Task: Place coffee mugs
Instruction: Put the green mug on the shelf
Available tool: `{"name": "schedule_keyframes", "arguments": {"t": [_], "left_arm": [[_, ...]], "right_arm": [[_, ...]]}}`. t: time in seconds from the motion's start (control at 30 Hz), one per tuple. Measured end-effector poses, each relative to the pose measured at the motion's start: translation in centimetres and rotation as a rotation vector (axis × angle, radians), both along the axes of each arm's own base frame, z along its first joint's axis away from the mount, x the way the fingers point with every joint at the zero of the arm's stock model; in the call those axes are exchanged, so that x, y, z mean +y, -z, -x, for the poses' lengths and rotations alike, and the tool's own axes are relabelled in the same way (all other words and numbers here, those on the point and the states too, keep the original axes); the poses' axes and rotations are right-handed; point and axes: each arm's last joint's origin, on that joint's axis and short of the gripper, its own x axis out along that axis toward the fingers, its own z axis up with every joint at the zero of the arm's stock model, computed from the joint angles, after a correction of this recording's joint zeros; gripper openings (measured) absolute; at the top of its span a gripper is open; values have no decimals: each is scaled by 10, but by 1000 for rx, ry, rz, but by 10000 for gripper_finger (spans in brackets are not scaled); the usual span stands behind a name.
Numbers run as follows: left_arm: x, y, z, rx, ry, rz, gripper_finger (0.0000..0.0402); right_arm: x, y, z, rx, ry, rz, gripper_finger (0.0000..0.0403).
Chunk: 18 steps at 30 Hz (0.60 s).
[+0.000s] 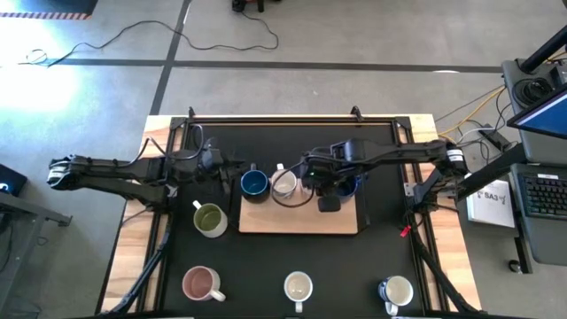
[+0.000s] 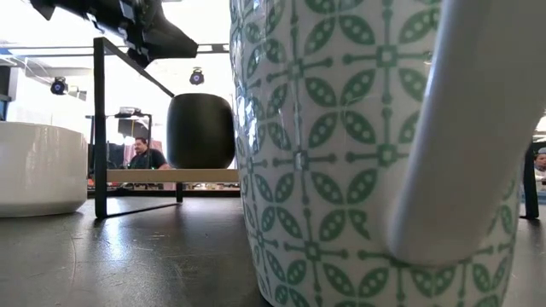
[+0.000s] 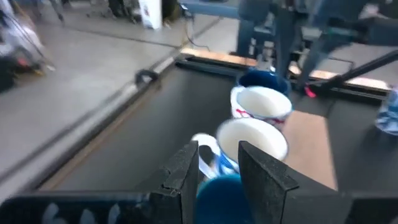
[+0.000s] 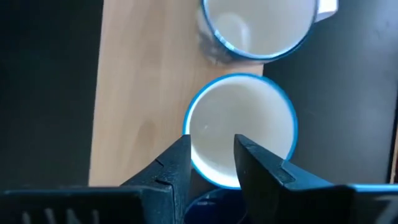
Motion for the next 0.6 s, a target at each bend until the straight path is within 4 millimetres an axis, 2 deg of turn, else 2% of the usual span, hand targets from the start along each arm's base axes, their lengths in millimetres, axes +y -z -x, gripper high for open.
{"name": "schedule_keyframes", "arguments": {"t": [0.13,0.23,0.43,0.5,0.6], "left_arm": [[-3,9,1,75,81,120,96],[-6,14,7,200,113,214,96],[-9,6,23,382,28,352,96],[-11,11,29,469,-4,401,96],[-15,7,33,504,-40,466,96]], "right_arm": [[0,-11,1,-14,67,-26,103],[1,-14,3,-12,113,-45,102],[1,-13,7,33,178,-65,107],[1,-13,8,41,196,-70,106],[1,-12,8,48,199,-71,104]]}}
